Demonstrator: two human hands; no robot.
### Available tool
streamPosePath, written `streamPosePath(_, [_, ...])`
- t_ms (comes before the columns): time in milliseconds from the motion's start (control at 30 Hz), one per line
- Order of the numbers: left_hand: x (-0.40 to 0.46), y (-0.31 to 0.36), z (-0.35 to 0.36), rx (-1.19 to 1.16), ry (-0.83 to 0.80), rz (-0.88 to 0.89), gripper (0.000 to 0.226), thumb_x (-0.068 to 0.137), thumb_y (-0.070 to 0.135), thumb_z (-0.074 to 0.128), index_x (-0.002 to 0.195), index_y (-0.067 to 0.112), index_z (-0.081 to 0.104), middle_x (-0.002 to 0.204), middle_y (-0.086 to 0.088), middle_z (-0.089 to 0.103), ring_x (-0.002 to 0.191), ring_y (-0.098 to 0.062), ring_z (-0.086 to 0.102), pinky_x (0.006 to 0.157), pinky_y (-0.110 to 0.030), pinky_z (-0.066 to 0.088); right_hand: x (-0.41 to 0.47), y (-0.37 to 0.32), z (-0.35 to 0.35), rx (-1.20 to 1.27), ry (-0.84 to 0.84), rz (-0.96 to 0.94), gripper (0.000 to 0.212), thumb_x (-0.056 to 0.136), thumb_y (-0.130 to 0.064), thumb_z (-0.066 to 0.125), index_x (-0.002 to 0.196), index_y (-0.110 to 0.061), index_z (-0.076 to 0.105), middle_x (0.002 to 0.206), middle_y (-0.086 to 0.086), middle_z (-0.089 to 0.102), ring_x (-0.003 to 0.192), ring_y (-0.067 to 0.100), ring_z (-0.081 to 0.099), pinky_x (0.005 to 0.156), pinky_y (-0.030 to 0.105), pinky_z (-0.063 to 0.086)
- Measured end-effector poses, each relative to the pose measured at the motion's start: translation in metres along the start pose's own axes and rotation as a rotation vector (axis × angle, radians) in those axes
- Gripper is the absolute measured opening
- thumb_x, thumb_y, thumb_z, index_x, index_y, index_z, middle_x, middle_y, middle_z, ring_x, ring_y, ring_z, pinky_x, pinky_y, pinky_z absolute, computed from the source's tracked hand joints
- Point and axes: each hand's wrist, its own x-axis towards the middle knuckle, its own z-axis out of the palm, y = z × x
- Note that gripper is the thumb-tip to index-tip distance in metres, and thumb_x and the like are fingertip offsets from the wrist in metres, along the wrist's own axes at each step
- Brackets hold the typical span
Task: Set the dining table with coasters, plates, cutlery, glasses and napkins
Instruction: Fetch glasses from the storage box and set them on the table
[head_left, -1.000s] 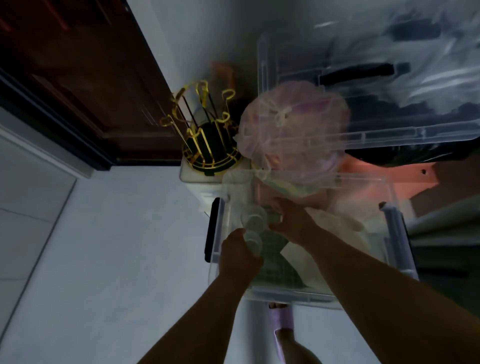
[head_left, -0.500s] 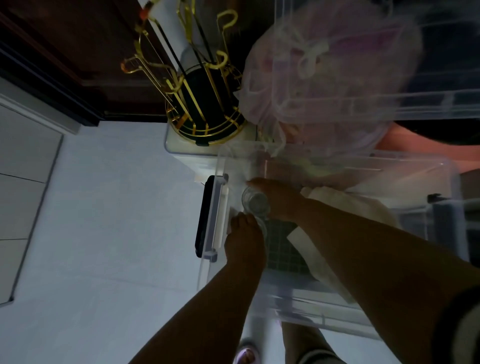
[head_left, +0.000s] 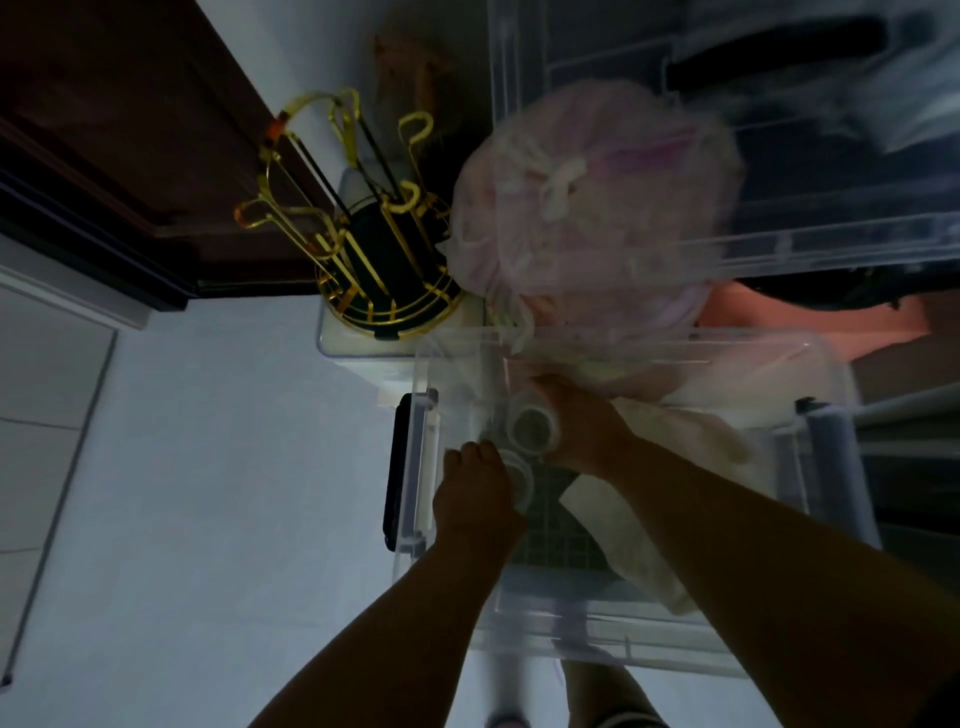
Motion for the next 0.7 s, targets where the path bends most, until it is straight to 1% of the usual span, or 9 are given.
streamPosePath(100, [-0.010,0.006,-0.017,-0.028,0.051,0.026,0.083,0.068,0.046,0.079,0.133,0.015,0.037,0.128,-0.003,0.047,0.116,-0.018,0.043,0.088,-0.031,0.050,-0.024,-0.010,-0.019,0.085,0.117,0.073,0.088,0.064,-0.025,0.084,0.139,-0.012,0.041,0.138,0.007,0.049,0.125,0.024,0.048,0.103,0.036,0.043])
streamPosePath(233, [-0.030,0.016,-0.044,-0.105,0.117,0.047,0.095,0.067,0.054,0.077,0.141,0.015,0.031,0.135,-0.005,0.044,0.122,-0.021,0.041,0.098,-0.031,0.040,-0.057,-0.026,-0.040,0.226,0.264,0.156,0.077,0.057,-0.050,0.077,0.125,-0.022,0.054,0.123,-0.006,0.058,0.112,0.011,0.057,0.094,0.031,0.049])
streamPosePath(267, [-0.036,0.018,-0.051,-0.164,0.142,0.049,0.100,0.065,0.052,0.079,0.143,0.014,0.029,0.137,-0.006,0.044,0.124,-0.023,0.040,0.100,-0.032,0.038,-0.068,-0.032,-0.048,0.258,0.326,0.167,0.075,0.057,-0.049,0.079,0.124,-0.024,0.054,0.121,-0.010,0.059,0.108,0.006,0.056,0.091,0.025,0.049])
streamPosePath(333, [-0.050,0.020,-0.064,-0.294,0.208,0.072,0.107,0.060,0.050,0.083,0.144,0.012,0.029,0.137,-0.008,0.046,0.124,-0.026,0.043,0.103,-0.037,0.040,-0.094,-0.044,-0.060,0.317,0.462,0.206,0.074,0.058,-0.031,0.087,0.124,-0.020,0.055,0.116,-0.014,0.055,0.102,0.000,0.052,0.083,0.004,0.042])
streamPosePath(367, [-0.058,0.022,-0.072,-0.344,0.240,0.097,0.109,0.058,0.051,0.083,0.145,0.011,0.030,0.137,-0.010,0.048,0.124,-0.027,0.044,0.102,-0.040,0.042,-0.109,-0.050,-0.066,0.336,0.529,0.224,0.077,0.057,-0.022,0.089,0.126,-0.018,0.055,0.115,-0.012,0.055,0.101,0.000,0.049,0.079,-0.001,0.036])
streamPosePath(467, [-0.082,0.025,-0.098,-0.420,0.299,0.193,0.114,0.054,0.054,0.080,0.146,0.008,0.031,0.138,-0.013,0.048,0.125,-0.030,0.046,0.103,-0.042,0.041,-0.152,-0.067,-0.078,0.346,0.662,0.279,0.093,0.053,-0.026,0.091,0.135,-0.024,0.046,0.124,-0.008,0.057,0.108,0.003,0.051,0.085,0.006,0.036])
streamPosePath(600, [-0.123,0.036,-0.133,-0.426,0.403,0.352,0.111,0.049,0.061,0.072,0.142,0.010,0.037,0.131,-0.010,0.054,0.119,-0.031,0.052,0.098,-0.041,0.043,-0.208,-0.098,-0.103,0.340,0.803,0.338,0.096,0.053,-0.032,0.090,0.136,-0.032,0.042,0.119,-0.016,0.054,0.105,0.002,0.050,0.084,0.009,0.040])
streamPosePath(667, [-0.145,0.043,-0.145,-0.429,0.444,0.451,0.108,0.050,0.053,0.082,0.139,0.009,0.041,0.128,-0.011,0.057,0.115,-0.032,0.055,0.095,-0.042,0.046,-0.241,-0.118,-0.117,0.310,0.909,0.365,0.097,0.052,-0.035,0.090,0.136,-0.033,0.042,0.122,-0.013,0.056,0.107,0.006,0.052,0.091,0.023,0.046])
streamPosePath(700, [-0.154,0.048,-0.150,-0.437,0.473,0.507,0.106,0.048,0.047,0.086,0.136,0.007,0.044,0.123,-0.013,0.060,0.111,-0.033,0.058,0.093,-0.042,0.047,-0.258,-0.128,-0.123,0.300,0.964,0.384,0.097,0.051,-0.035,0.090,0.136,-0.033,0.042,0.121,-0.013,0.056,0.107,0.006,0.052,0.093,0.025,0.046])
